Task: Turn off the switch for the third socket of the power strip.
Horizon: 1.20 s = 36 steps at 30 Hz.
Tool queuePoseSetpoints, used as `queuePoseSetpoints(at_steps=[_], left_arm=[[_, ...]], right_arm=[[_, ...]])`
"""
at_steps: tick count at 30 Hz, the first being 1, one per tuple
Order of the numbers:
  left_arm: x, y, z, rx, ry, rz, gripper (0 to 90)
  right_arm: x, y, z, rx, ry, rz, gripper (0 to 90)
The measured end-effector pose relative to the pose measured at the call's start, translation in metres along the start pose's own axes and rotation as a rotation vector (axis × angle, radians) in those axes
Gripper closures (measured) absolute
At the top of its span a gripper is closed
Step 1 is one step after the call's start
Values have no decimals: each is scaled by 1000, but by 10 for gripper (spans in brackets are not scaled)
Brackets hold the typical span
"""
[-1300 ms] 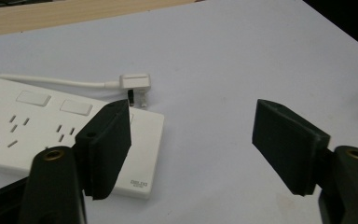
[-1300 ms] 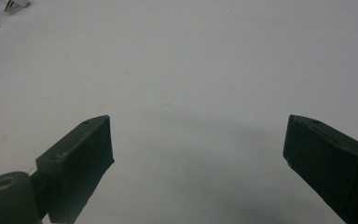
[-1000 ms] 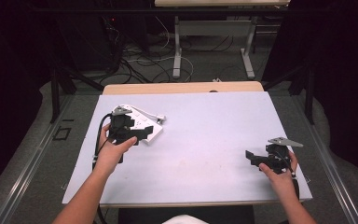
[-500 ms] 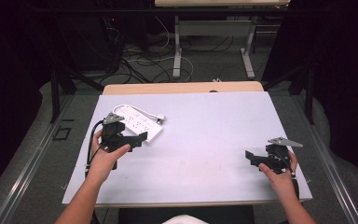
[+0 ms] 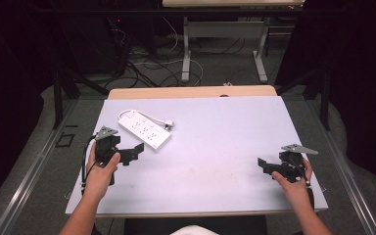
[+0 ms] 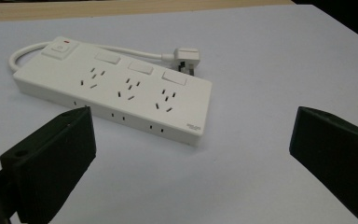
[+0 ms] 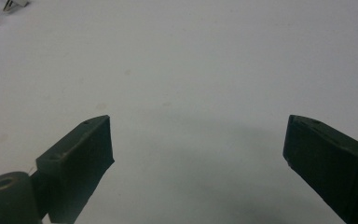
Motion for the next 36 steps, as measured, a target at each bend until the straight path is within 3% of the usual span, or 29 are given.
queuePoseSetpoints(at_steps=[8,36], left_arm=[[-16,-15,3,7,39,27,3],[-56,-56,-4,-103,138,71,7]], right_arm=[[0,0,0,1,1,2,77],[1,-1,-1,-4,-10,10,77]])
Point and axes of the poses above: each handheld gripper's, and its own axes: z roughly backward along the jaws, y roughly out of its top, x roughly to its right, the point moved 7 cm from there along -z, roughly forward along the jaws, and after that the axes turned 11 degrees about z, right-handed, at the moved point
